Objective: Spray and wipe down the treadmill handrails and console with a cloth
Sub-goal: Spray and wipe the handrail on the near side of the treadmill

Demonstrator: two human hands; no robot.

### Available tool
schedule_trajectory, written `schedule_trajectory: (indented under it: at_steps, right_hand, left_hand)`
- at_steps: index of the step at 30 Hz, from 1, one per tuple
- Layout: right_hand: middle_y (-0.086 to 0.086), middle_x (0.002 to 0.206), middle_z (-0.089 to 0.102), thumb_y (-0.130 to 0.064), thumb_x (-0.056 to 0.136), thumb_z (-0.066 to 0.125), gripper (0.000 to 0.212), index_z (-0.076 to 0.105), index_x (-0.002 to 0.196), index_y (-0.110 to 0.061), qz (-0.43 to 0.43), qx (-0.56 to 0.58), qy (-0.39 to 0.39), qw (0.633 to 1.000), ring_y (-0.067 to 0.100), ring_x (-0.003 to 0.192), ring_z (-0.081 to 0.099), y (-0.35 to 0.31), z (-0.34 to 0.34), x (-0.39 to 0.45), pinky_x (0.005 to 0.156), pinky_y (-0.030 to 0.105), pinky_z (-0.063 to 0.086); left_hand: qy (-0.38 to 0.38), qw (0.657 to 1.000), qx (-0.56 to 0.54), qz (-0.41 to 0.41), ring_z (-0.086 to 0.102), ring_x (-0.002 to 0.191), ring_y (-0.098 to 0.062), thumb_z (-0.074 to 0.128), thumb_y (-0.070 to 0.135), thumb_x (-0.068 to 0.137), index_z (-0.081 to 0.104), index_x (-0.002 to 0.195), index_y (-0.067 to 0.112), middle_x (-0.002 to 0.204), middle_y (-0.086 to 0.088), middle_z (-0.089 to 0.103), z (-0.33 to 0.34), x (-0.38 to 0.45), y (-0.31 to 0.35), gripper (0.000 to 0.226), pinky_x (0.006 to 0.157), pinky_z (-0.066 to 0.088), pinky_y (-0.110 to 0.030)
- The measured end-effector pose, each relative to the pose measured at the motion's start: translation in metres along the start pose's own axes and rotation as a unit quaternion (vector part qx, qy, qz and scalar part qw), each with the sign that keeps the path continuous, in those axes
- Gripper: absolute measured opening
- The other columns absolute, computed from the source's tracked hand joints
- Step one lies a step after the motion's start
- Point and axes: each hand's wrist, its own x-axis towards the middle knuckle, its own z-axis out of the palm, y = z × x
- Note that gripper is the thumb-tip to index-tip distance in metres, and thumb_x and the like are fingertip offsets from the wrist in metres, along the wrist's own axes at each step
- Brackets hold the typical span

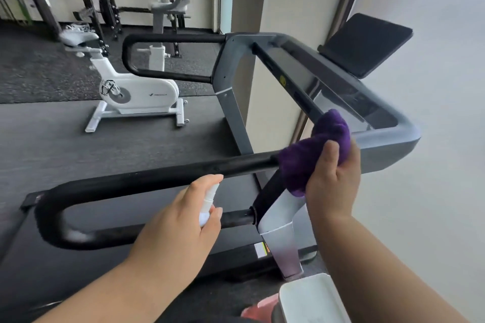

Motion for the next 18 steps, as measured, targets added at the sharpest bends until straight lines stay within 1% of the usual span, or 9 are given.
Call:
schedule_trajectory:
  at_steps: [2,4,5,6,9,12,15,17,18]
  right_hand:
    - [-0.017,0.118,0.06,-0.042,0.093,0.043,0.038,0.058,0.125,-0.029,-0.069,-0.097,-0.094,0.988,0.002,0.116,0.051,0.01,0.012,0.017,0.106,0.022,0.035]
    - [-0.011,0.13,0.06,-0.054,0.094,0.036,0.05,0.059,0.129,-0.027,-0.136,-0.25,-0.178,0.942,0.016,0.13,0.047,0.02,0.026,0.022,0.115,0.043,0.029]
    - [-0.009,0.133,0.06,-0.059,0.096,0.03,0.055,0.058,0.131,-0.028,-0.159,-0.307,-0.198,0.917,0.018,0.132,0.047,0.022,0.032,0.022,0.116,0.046,0.028]
    - [-0.009,0.133,0.061,-0.061,0.097,0.026,0.057,0.058,0.132,-0.029,-0.177,-0.333,-0.21,0.902,0.019,0.13,0.049,0.02,0.037,0.019,0.115,0.046,0.028]
    - [-0.008,0.125,0.066,-0.062,0.097,0.029,0.056,0.06,0.129,-0.028,-0.235,-0.324,-0.256,0.88,0.021,0.117,0.058,0.012,0.054,0.003,0.107,0.045,0.037]
    - [-0.007,0.108,0.071,-0.065,0.095,0.03,0.057,0.064,0.117,-0.026,-0.277,-0.319,-0.301,0.855,0.024,0.098,0.065,0.001,0.076,-0.013,0.089,0.044,0.046]
    - [-0.005,0.09,0.068,-0.071,0.091,0.028,0.061,0.057,0.106,-0.02,-0.296,-0.334,-0.335,0.83,0.027,0.083,0.064,0.0,0.078,-0.004,0.071,0.04,0.048]
    - [-0.005,0.088,0.063,-0.077,0.087,0.028,0.064,0.053,0.101,-0.02,-0.28,-0.339,-0.367,0.82,0.024,0.085,0.061,0.004,0.069,0.014,0.073,0.04,0.048]
    - [-0.007,0.09,0.062,-0.08,0.085,0.027,0.066,0.053,0.099,-0.022,-0.271,-0.352,-0.377,0.813,0.022,0.091,0.059,0.007,0.063,0.023,0.079,0.041,0.047]
  left_hand:
    - [0.004,1.0,0.003,-0.004,0.054,0.089,0.001,0.047,0.044,0.092,0.016,0.129,0.056,0.118,0.026,0.054,0.004,-0.002,0.005,0.05,0.075,0.041,-0.022]
    - [0.01,1.0,0.008,-0.011,0.056,0.089,-0.001,0.047,0.044,0.091,0.017,0.129,0.057,0.112,0.025,0.056,0.006,-0.005,0.007,0.05,0.072,0.04,-0.021]
    - [0.013,1.0,0.006,-0.019,0.056,0.09,0.0,0.047,0.045,0.09,0.018,0.129,0.057,0.109,0.025,0.056,0.008,-0.007,0.007,0.05,0.071,0.039,-0.02]
    - [0.016,1.0,0.001,-0.027,0.056,0.092,0.002,0.048,0.045,0.09,0.019,0.129,0.058,0.108,0.025,0.056,0.009,-0.008,0.007,0.05,0.071,0.039,-0.019]
    - [0.024,0.999,-0.005,-0.044,0.053,0.095,0.006,0.049,0.044,0.088,0.023,0.129,0.057,0.109,0.024,0.057,0.014,-0.011,0.009,0.051,0.072,0.037,-0.016]
    - [0.028,0.999,0.0,-0.047,0.053,0.093,0.003,0.051,0.045,0.086,0.023,0.129,0.058,0.11,0.025,0.058,0.02,-0.011,0.012,0.053,0.073,0.037,-0.016]
    - [0.027,0.999,0.001,-0.043,0.048,0.099,0.01,0.05,0.045,0.085,0.023,0.128,0.059,0.108,0.026,0.057,0.022,-0.011,0.017,0.053,0.073,0.037,-0.007]
    - [0.032,0.999,0.0,-0.04,0.045,0.103,0.013,0.049,0.046,0.086,0.022,0.129,0.059,0.107,0.029,0.055,0.02,-0.012,0.019,0.052,0.077,0.035,0.0]
    - [0.037,0.998,-0.001,-0.041,0.045,0.104,0.013,0.049,0.047,0.085,0.022,0.128,0.059,0.107,0.03,0.055,0.02,-0.013,0.019,0.052,0.077,0.034,0.0]
